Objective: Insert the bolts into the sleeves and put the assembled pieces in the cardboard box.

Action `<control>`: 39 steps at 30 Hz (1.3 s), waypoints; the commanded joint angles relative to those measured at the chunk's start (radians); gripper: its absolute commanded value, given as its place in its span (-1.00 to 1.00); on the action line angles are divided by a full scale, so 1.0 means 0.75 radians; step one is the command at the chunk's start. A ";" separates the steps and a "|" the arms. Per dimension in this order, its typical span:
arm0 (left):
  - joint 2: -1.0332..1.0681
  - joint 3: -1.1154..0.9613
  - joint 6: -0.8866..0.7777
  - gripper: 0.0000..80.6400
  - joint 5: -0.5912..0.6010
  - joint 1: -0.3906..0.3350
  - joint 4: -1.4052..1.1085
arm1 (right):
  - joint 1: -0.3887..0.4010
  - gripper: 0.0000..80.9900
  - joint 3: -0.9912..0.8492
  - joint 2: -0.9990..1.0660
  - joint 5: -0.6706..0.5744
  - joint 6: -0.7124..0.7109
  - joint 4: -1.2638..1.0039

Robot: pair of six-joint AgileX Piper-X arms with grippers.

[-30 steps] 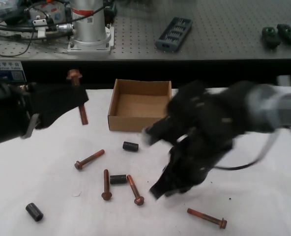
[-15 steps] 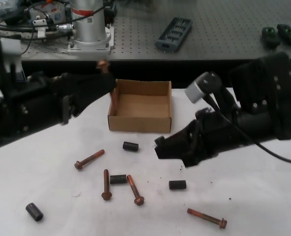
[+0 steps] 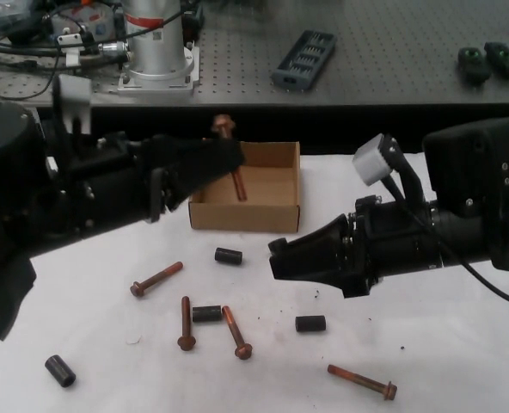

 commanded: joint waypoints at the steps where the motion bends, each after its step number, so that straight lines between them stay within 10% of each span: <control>1: -0.003 -0.015 -0.017 -0.98 0.030 -0.003 -0.030 | -0.008 -0.83 -0.002 -0.019 -0.034 0.008 -0.019; 15: -0.003 -0.015 0.064 -0.98 0.041 -0.003 -0.030 | -0.008 -0.83 -0.002 -0.019 -0.240 0.018 -0.054; 39: 0.097 0.021 0.286 -0.98 0.036 -0.015 -0.021 | -0.008 -0.83 0.078 -0.016 -0.137 -0.003 -0.080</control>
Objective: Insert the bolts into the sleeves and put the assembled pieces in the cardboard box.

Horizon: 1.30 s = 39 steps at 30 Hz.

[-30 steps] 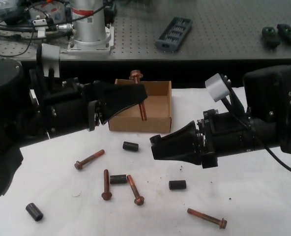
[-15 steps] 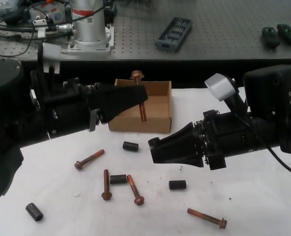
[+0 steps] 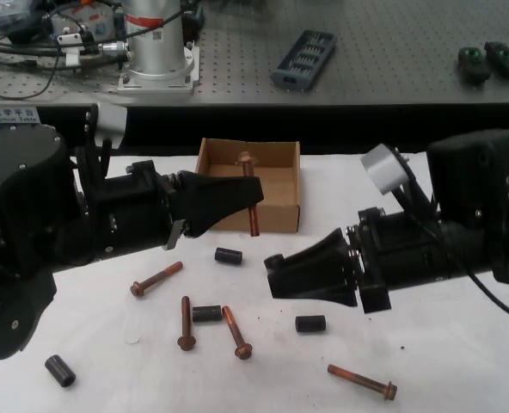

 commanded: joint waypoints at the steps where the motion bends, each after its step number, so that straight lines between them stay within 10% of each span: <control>1: -0.004 0.036 0.032 -0.98 -0.001 -0.005 -0.025 | -0.008 -0.83 -0.005 -0.014 -0.006 -0.011 -0.018; 39: -0.004 0.139 -0.289 -0.98 -0.159 -0.068 -0.303 | 0.079 -0.83 0.075 -0.010 0.126 0.249 -0.349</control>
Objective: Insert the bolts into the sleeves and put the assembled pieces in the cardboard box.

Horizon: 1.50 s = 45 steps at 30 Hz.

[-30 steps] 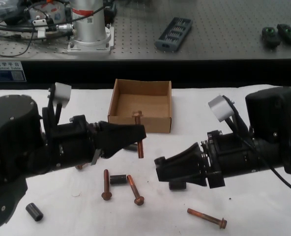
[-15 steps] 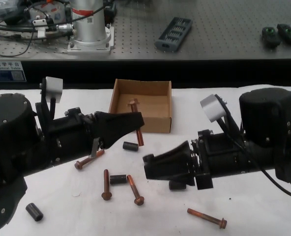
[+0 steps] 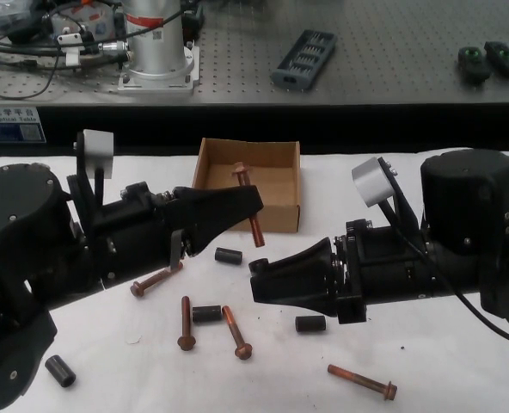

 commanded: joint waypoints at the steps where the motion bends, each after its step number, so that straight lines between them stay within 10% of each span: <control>1: -0.004 -0.003 -0.019 -0.98 -0.010 -0.007 -0.027 | 0.001 -0.83 -0.004 -0.010 0.012 0.003 -0.021; 45: -0.004 -0.003 0.041 -0.98 0.089 -0.007 0.083 | -0.004 -0.83 -0.004 -0.010 0.024 0.043 -0.052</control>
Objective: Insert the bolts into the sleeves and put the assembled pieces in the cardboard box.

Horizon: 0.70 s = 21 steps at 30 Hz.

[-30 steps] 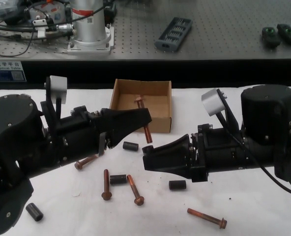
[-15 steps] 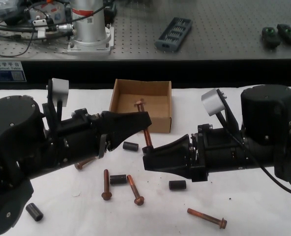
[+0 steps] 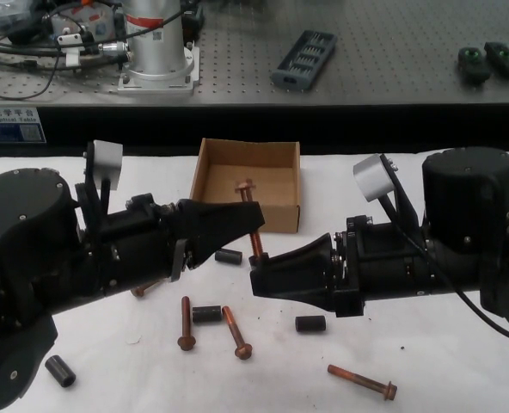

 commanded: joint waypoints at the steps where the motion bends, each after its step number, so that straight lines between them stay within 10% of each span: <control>1: -0.004 -0.003 0.020 -0.98 0.089 -0.004 -0.016 | -0.009 -0.83 -0.004 -0.010 0.000 0.001 -0.024; 21: -0.004 -0.003 0.267 -0.98 0.186 -0.004 0.054 | -0.049 -0.83 -0.004 -0.010 0.000 0.199 -0.269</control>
